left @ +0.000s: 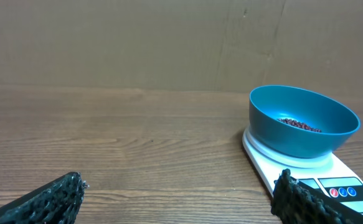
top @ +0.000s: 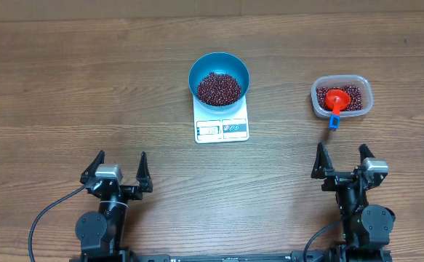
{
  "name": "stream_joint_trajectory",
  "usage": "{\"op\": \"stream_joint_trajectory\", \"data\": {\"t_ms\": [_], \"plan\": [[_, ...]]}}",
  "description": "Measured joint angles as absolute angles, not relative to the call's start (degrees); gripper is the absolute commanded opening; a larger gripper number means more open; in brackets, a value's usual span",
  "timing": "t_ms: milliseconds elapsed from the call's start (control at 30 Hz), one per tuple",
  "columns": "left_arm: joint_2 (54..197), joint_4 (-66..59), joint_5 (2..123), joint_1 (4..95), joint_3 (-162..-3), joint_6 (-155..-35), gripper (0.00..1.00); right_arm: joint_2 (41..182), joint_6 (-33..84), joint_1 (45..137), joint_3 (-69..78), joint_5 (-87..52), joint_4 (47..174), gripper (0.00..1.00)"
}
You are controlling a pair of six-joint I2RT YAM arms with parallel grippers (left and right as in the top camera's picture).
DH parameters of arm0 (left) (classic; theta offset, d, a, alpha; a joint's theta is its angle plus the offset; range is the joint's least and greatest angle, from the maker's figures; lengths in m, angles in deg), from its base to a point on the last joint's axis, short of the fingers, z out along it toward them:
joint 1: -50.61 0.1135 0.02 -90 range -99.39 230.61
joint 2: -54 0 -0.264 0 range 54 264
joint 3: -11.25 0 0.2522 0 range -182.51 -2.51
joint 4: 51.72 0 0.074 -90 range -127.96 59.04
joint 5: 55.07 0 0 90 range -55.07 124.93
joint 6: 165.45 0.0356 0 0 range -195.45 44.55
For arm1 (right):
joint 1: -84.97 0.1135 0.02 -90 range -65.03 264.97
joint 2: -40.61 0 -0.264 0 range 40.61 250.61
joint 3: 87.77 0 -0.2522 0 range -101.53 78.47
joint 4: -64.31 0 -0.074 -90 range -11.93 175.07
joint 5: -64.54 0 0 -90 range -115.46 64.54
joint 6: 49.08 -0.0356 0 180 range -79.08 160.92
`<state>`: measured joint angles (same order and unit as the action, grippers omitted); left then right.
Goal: Scoop item into bowl and weigh 150g on scale
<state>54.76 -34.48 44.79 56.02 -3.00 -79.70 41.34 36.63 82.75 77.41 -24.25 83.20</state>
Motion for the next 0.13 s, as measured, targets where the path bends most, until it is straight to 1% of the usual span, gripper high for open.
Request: {"op": "stream_joint_trajectory", "data": {"t_ms": [133], "plan": [[54.8, -34.5, 44.8, 56.0, -3.0, -79.7, 0.99, 41.3, 36.6, 82.8, 77.4, -24.3, 83.2, 1.0]]}}
